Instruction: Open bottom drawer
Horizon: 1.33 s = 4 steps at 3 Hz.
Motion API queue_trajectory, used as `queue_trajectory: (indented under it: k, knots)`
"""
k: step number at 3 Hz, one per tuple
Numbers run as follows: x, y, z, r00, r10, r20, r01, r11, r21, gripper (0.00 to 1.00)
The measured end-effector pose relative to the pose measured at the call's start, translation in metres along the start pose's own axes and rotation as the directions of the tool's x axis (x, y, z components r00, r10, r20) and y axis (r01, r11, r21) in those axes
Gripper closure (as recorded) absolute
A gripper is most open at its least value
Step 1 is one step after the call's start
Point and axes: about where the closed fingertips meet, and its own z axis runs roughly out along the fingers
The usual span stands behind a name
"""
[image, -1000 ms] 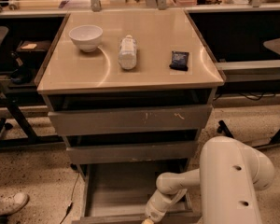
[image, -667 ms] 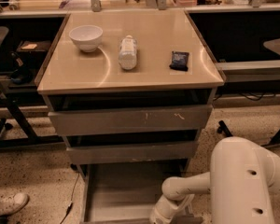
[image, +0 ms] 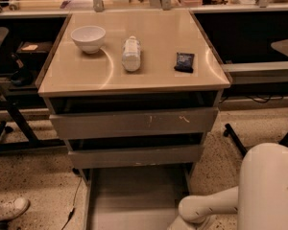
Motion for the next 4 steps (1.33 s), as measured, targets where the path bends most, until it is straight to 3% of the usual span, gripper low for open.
queue_trajectory:
  k: [1, 2, 3, 4]
  knots:
    - [0.003, 0.003, 0.001, 1.000, 0.002, -0.002, -0.002, 1.0000, 0.000, 0.00]
    - [0.006, 0.003, -0.038, 0.997, 0.004, 0.078, -0.009, 0.9973, 0.073, 0.00]
    - [0.050, 0.013, -0.111, 0.977, 0.080, 0.199, -0.121, 0.9717, 0.203, 0.00]
    - [0.142, 0.028, -0.182, 0.912, 0.255, 0.321, -0.353, 0.8858, 0.301, 0.00]
